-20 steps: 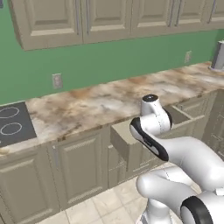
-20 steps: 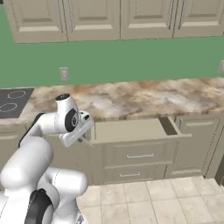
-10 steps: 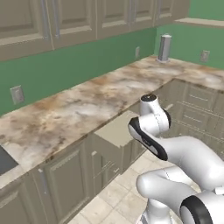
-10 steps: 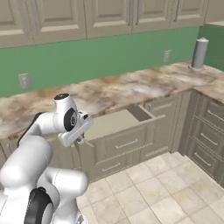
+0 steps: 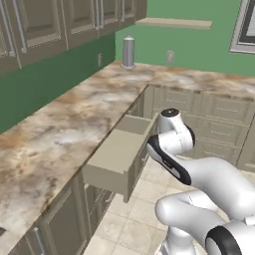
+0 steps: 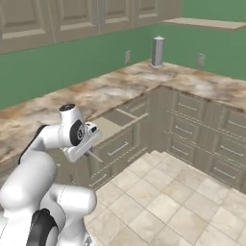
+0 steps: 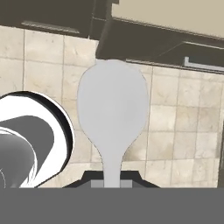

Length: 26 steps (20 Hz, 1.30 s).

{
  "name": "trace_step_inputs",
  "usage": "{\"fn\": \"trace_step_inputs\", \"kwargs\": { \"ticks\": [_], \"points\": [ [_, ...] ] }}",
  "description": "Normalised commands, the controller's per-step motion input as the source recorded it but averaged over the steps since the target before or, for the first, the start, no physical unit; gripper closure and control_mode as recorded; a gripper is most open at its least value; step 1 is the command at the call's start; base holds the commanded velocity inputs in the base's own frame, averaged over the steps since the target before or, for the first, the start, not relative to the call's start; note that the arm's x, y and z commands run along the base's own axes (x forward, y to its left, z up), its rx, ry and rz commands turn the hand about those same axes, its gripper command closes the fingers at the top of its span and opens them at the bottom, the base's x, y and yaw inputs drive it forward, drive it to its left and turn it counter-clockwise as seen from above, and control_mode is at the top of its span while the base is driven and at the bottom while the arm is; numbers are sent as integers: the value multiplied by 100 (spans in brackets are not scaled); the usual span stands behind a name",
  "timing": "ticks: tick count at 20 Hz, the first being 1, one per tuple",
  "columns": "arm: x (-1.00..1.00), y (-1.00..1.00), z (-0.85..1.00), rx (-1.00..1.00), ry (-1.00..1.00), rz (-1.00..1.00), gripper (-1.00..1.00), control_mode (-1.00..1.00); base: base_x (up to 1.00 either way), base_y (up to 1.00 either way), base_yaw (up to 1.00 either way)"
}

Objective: Organize the utensils by type. Pick up the wooden spoons from the counter and place them in the open cabinet. Then pick up the metallic utensils from the counter and place them in the open drawer.

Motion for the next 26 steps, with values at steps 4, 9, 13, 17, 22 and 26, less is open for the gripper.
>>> {"fn": "trace_step_inputs", "kwargs": {
  "ticks": [4,9,13,17,22,26],
  "points": [
    [0,0,0,0,0,0,100,100,22,72,-37],
    [0,0,0,0,0,0,100,100,7,74,-35],
    [0,0,0,0,0,0,100,100,10,61,-30],
    [0,0,0,0,0,0,100,100,26,54,-28],
    [0,0,0,0,0,0,100,100,23,41,-31],
    [0,0,0,0,0,0,100,100,21,29,-30]
  ]
}}
